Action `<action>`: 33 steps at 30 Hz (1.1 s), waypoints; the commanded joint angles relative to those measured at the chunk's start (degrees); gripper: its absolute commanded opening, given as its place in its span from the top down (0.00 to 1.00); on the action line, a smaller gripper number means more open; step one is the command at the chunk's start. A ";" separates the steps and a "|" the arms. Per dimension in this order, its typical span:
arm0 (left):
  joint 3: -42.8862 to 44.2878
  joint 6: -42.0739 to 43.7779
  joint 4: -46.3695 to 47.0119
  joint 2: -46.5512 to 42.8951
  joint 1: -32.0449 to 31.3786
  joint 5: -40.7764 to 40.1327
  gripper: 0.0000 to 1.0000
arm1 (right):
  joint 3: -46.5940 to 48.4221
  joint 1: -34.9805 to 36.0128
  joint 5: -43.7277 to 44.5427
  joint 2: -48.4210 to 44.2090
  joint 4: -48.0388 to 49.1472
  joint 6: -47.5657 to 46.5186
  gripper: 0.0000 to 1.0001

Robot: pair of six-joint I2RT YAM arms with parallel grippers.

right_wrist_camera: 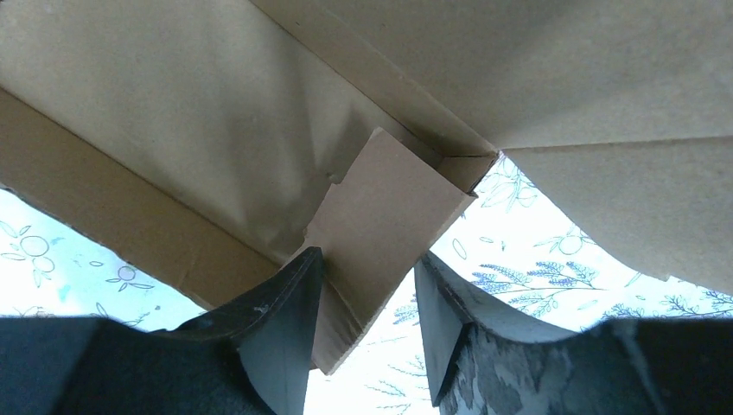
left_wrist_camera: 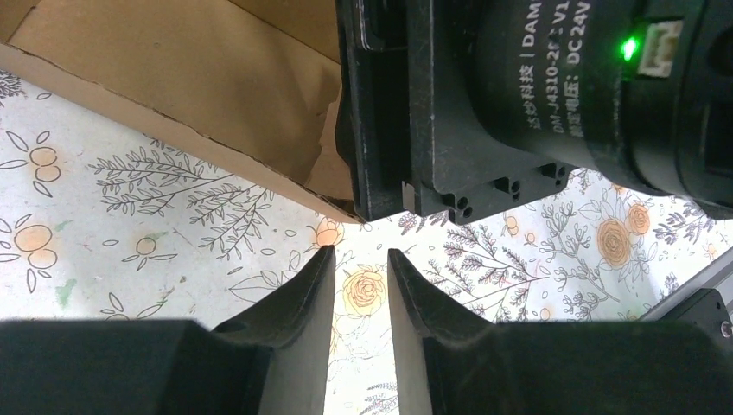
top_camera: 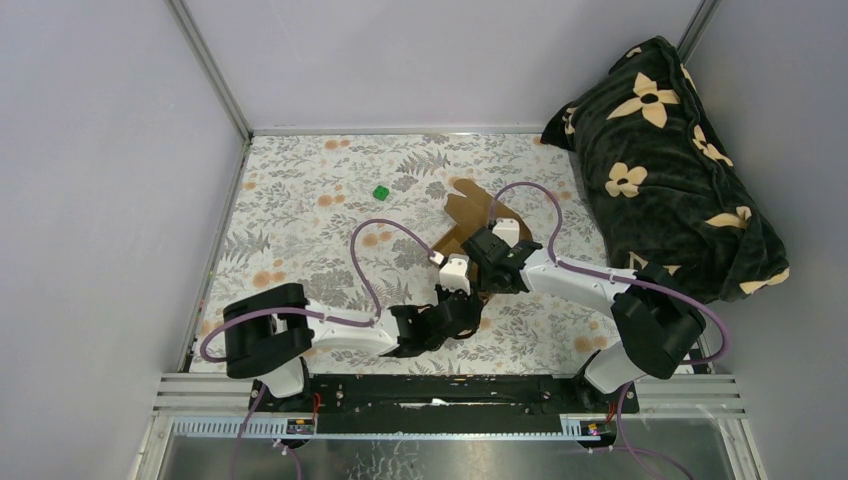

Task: Fold the paper box
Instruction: Fold the paper box at the center of the board.

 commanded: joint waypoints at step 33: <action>13.28 3.95 6.50 11.02 -1.03 -1.75 0.75 | -1.74 1.26 -0.78 1.79 0.46 -0.11 0.67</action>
